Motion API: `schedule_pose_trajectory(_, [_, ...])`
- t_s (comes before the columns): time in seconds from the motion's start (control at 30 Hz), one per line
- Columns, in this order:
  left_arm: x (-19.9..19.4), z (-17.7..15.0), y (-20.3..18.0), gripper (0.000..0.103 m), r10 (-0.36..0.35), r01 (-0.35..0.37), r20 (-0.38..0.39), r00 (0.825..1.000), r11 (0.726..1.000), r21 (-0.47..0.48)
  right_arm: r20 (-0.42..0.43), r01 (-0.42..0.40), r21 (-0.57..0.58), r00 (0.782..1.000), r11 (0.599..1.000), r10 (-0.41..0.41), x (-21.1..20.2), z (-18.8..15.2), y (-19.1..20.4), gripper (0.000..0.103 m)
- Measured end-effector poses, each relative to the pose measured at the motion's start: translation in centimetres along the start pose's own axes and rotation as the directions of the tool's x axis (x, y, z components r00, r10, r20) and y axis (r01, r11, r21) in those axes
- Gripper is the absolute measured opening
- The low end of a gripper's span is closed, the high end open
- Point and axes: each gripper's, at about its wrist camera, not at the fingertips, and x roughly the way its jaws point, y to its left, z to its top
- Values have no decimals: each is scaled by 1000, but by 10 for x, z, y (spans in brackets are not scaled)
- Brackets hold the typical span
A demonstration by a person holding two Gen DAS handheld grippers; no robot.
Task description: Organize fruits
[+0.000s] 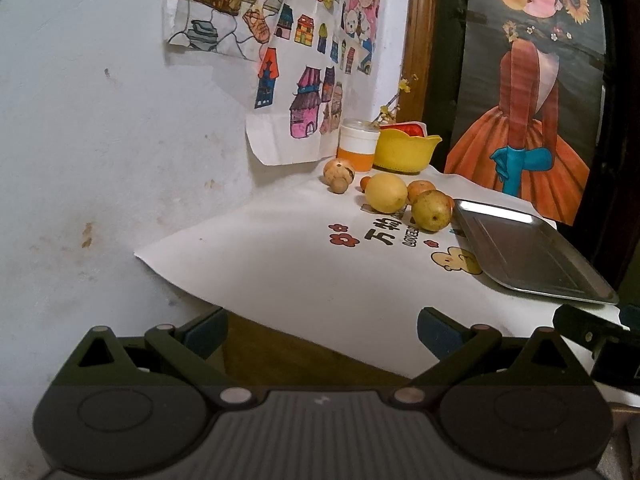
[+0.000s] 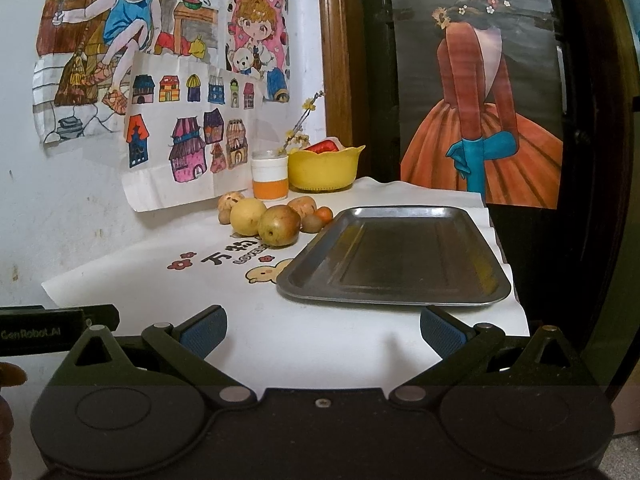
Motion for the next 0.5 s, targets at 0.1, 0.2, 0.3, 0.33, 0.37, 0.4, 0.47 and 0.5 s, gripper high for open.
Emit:
schedule_pose_trajectory(0.1, [4,12,1,103,-8,8,-13,1000,1000,0,3,0,-26,1000,1000,0,2,7,0,103])
schedule_pose_trajectory(0.2, [7,27,1,102,-19,19,6,1000,1000,23,12,-14,-52,1000,999,15,2,12,0,103])
schedule_pose_trajectory(0.3, [16,46,3,103,-43,43,7,999,998,42,13,-51,-117,999,992,53,2,21,0,103])
schedule_pose_trajectory(0.33, [19,50,4,103,-54,53,4,999,998,42,6,-71,-142,997,987,72,5,26,-1,103])
schedule_pose_trajectory(0.37, [24,56,4,103,-68,68,-2,998,997,41,-2,-93,-164,996,982,94,6,31,-2,103])
schedule_pose_trajectory(0.4, [29,62,6,103,-83,84,-10,996,996,36,-9,-113,-180,994,977,113,9,37,-2,103])
schedule_pose_trajectory(0.47, [39,72,8,103,-112,112,-27,993,993,20,-23,-148,-203,989,968,146,14,50,-5,103])
schedule_pose_trajectory(0.5, [45,77,8,103,-126,127,-37,991,992,12,-29,-168,-209,986,963,165,18,56,-6,103])
